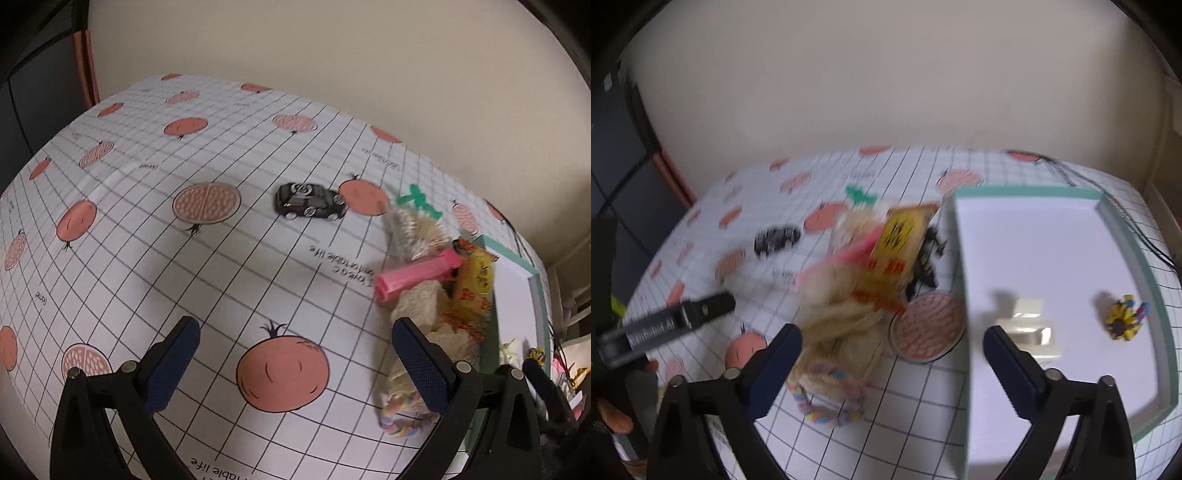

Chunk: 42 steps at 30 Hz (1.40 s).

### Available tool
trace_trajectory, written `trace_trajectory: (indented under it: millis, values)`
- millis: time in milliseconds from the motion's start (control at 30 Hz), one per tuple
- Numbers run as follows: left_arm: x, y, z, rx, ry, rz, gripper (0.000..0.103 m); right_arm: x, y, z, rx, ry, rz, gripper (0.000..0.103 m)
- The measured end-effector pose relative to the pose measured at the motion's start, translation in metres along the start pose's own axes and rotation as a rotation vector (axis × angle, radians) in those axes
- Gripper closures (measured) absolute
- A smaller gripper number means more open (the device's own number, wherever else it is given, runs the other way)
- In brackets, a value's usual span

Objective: Organize objects
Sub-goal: 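Move both open grippers back toward the pile of items, then grasp the cream lace cloth with the left gripper while the right grasps the rainbow pipe-cleaner ring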

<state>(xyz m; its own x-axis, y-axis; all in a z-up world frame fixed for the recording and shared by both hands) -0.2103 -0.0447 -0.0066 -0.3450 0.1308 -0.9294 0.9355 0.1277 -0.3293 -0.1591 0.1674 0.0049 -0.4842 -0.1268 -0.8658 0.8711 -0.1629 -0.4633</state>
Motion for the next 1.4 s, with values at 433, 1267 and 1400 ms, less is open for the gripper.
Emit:
trace_trajectory:
  millis: [433,1267,1400]
  values:
    - [0.002,0.002,-0.019,0.043,0.007,0.002,0.0,0.034,0.019,0.01,-0.046,0.005,0.163,0.038]
    - [0.041,0.031,-0.096,0.173,0.02,0.079,0.01,0.043,0.034,-0.001,-0.048,-0.032,0.271,0.089]
    - [0.047,0.034,-0.099,0.18,0.018,0.094,0.022,0.043,0.035,-0.002,-0.037,-0.044,0.273,0.089]
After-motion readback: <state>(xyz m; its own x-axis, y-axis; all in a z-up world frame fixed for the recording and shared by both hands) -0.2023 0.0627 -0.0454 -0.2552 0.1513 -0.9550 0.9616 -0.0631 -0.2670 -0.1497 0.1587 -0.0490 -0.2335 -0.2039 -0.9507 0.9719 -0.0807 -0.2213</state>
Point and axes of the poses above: each gripper's, at about its wrist camera, not at the fingertips, and x roughly the way its jaws point, z to its left, y to its underside, the point moved 7 cm from there along x, roughly the way its jaws point, and after that the axes turned 9 degrees about z, right-handed, at the moved point
